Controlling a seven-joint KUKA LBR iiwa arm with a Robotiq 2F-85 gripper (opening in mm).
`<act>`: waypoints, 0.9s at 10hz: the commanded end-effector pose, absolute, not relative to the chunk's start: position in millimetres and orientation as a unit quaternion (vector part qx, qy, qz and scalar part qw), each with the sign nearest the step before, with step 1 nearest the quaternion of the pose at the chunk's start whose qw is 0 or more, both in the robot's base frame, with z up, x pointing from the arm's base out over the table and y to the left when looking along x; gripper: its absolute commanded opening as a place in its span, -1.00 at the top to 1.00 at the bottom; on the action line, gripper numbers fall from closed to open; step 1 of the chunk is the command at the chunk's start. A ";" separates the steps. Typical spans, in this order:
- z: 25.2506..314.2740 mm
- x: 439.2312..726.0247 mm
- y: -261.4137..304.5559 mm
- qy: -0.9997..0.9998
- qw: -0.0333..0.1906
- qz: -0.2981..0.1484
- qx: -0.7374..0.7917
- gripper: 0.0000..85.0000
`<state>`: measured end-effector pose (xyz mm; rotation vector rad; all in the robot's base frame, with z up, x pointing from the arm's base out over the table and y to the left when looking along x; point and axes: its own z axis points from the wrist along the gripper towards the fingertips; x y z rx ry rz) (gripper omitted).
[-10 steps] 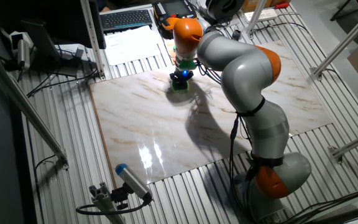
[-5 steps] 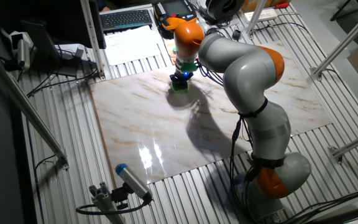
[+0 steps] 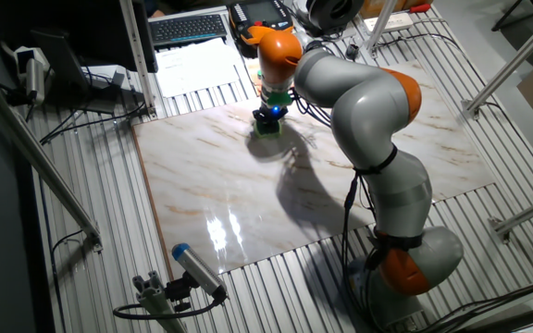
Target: Clean the tabletop with a sponge
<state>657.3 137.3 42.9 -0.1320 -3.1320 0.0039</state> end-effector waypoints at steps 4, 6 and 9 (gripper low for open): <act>42.9 657.3 137.2 -0.999 0.000 0.001 -0.041 1.00; 42.9 657.3 137.2 -0.999 -0.001 0.001 -0.043 1.00; 43.1 657.2 137.2 -0.999 0.001 -0.002 -0.044 1.00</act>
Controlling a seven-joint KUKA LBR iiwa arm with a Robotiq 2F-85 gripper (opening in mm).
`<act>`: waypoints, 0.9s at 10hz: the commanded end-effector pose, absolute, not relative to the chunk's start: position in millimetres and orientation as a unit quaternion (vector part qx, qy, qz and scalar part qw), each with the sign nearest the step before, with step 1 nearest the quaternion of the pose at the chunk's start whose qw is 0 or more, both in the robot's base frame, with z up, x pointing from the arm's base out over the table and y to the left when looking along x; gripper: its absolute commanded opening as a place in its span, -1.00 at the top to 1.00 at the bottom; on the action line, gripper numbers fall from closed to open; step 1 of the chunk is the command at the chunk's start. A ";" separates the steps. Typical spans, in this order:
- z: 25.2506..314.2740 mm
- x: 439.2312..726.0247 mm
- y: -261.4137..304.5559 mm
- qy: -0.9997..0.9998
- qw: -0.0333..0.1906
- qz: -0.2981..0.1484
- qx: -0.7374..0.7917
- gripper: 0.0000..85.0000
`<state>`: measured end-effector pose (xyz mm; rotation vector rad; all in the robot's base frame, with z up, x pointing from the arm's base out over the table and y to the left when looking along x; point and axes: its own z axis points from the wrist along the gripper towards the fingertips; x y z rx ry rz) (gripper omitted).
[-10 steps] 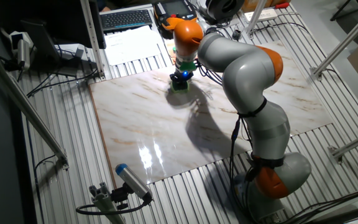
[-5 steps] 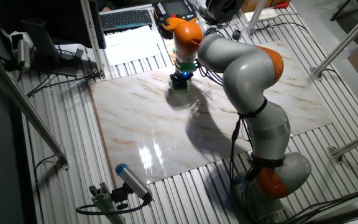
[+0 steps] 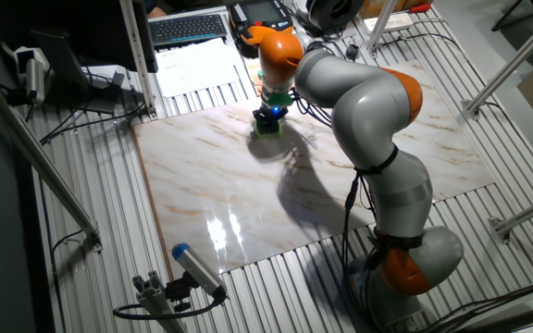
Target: Clean the tabletop with a sponge
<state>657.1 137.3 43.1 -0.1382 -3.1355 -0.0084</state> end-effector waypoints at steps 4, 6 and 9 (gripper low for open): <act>43.4 659.5 139.9 -0.999 -0.001 -0.009 -0.043 1.00; 51.1 667.4 150.0 -0.999 -0.004 -0.005 -0.051 1.00; 59.5 667.4 156.0 -0.999 -0.002 -0.004 -0.050 1.00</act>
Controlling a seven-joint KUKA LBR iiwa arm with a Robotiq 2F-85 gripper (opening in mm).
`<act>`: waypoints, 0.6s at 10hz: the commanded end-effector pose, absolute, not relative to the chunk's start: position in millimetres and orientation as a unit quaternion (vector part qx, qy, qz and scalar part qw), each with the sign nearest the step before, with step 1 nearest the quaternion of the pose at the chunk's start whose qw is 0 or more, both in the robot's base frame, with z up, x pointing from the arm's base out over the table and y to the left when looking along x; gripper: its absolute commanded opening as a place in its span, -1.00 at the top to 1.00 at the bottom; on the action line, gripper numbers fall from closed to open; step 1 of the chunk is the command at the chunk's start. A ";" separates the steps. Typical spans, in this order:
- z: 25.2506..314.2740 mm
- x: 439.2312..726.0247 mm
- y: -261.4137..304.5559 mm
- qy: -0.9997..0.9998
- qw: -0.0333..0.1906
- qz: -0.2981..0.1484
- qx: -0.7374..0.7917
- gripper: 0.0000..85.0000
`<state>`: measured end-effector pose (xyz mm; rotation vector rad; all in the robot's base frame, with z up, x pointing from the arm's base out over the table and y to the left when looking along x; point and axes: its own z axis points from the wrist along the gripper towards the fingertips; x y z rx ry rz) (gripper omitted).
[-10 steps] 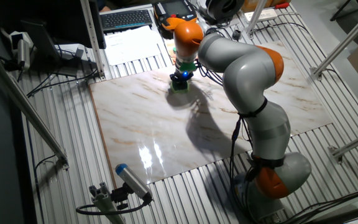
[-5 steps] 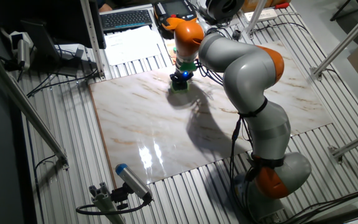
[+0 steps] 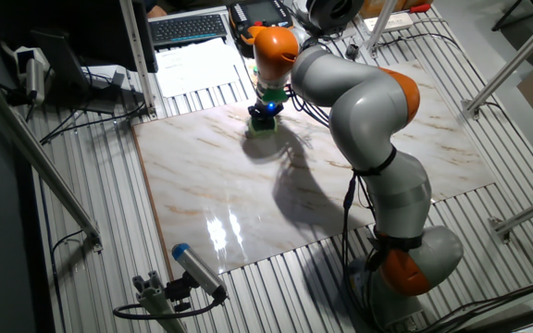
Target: Clean the tabletop with a sponge
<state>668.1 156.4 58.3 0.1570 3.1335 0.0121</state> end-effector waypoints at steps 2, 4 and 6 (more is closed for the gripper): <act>52.7 670.7 156.1 0.999 0.002 0.002 0.049 1.00; 45.1 669.6 151.2 0.999 0.004 0.003 0.043 1.00; 38.7 670.2 148.8 0.999 0.007 0.007 0.043 1.00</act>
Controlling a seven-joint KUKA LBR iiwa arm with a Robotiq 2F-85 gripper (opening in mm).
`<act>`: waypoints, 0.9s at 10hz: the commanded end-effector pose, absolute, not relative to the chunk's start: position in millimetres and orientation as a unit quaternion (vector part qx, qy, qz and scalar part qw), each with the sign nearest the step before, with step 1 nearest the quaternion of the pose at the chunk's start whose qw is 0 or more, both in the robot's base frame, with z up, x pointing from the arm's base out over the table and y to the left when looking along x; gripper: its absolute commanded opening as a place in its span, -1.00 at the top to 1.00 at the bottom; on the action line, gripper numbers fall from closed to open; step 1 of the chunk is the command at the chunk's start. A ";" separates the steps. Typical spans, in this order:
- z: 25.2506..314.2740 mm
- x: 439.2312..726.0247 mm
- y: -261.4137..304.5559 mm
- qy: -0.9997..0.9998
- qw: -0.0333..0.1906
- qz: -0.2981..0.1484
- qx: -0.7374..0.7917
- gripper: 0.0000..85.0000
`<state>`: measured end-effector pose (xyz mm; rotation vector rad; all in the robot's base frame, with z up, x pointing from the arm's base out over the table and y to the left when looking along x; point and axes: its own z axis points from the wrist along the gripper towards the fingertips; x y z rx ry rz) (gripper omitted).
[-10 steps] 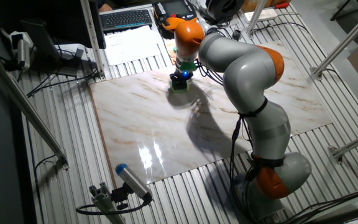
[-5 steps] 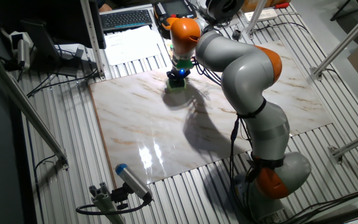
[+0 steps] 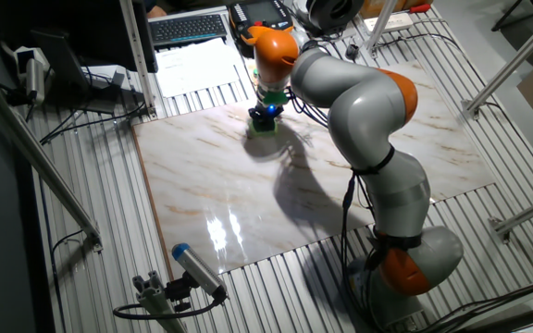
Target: Clean the tabletop with a sponge
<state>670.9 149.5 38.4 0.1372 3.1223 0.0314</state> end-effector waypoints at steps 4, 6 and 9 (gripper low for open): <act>36.3 680.3 157.5 0.998 0.013 0.019 0.056 1.00; 42.4 682.8 162.7 0.998 0.014 0.019 0.060 1.00; 44.8 692.8 176.4 0.997 0.019 0.022 0.069 1.00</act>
